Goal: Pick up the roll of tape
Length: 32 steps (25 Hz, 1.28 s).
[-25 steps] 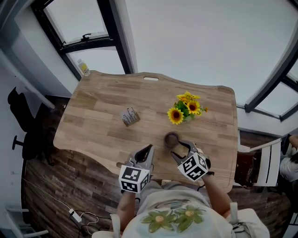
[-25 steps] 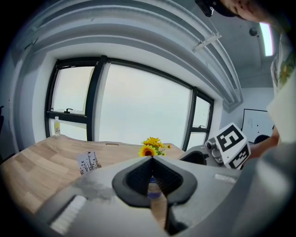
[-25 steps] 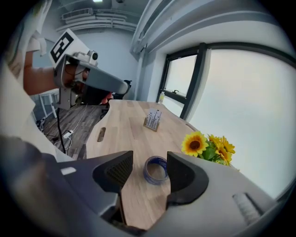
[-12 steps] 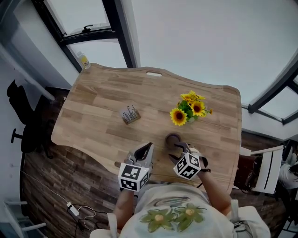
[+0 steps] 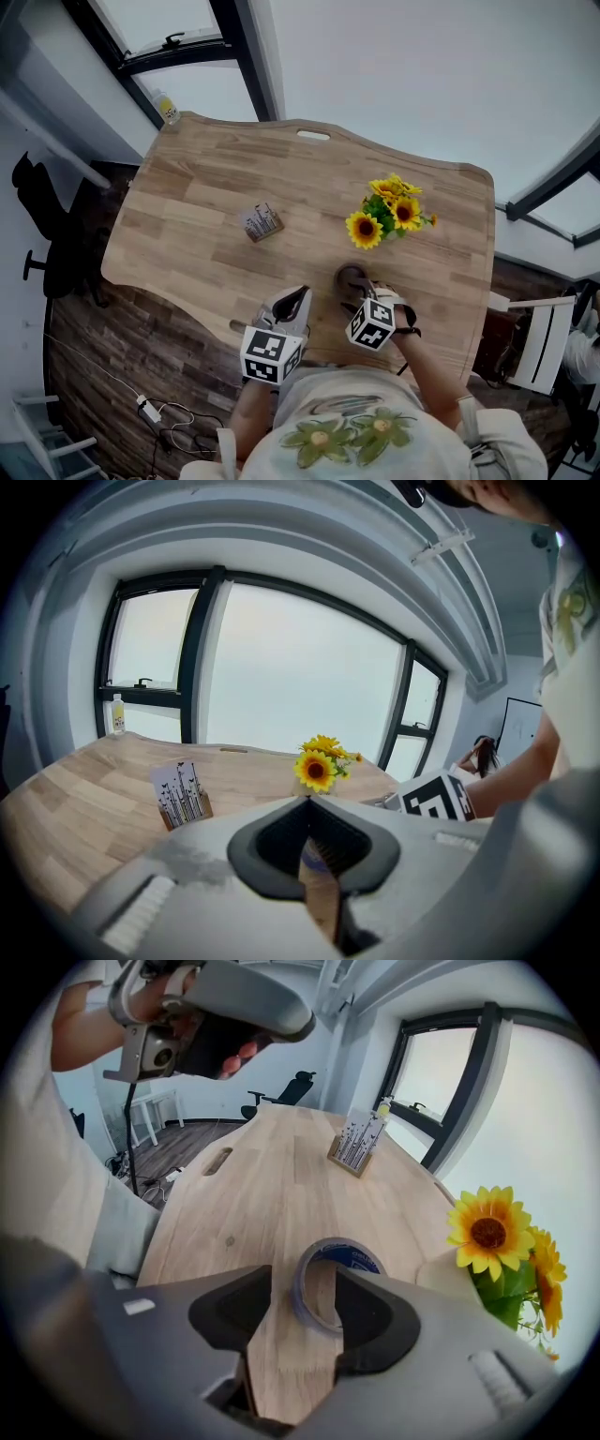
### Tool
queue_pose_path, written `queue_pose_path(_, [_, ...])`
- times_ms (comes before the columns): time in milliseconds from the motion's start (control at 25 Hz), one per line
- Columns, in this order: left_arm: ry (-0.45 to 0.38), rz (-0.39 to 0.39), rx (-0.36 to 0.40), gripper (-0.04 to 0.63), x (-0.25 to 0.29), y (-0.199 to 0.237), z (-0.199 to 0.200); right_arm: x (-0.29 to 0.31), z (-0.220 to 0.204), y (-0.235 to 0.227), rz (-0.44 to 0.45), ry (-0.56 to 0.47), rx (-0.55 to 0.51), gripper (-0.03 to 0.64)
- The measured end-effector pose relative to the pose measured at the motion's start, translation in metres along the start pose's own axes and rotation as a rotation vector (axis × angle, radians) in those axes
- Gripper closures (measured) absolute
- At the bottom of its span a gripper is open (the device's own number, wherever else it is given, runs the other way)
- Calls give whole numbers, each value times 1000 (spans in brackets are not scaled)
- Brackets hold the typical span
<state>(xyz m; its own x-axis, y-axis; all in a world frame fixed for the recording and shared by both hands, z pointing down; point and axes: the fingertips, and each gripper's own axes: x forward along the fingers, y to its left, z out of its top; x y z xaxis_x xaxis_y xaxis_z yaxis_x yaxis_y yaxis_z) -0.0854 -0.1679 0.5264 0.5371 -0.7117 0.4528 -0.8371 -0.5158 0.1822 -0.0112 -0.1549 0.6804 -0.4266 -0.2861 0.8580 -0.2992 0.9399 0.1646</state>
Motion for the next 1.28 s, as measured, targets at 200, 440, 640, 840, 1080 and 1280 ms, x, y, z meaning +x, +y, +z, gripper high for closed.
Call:
queue_pose_path(200, [10,0,-5,591,5,-2,-5,15,-7,4,28,33,-32,414])
queue_pose_path(440, [23,-5,-5,591,9,-6,-9,25,-13,5,45,66,-61,425])
queue_pose_path(640, [30,-12,2,591,11,-8,-12,31,-16,7,44,87,-82,434])
queue_pose_path(840, [38,-10,-3,591,11,-7,-18,35,-14,4,18,96,-104,468])
queue_pose_path(1080, [46,-18,-8,591,12,-10,-23,36,-15,4,8,104,-140,511])
queue_pose_path(1280, [43,-27,-8,591,12,-13,-22,34,-12,5,16,100,-143,532])
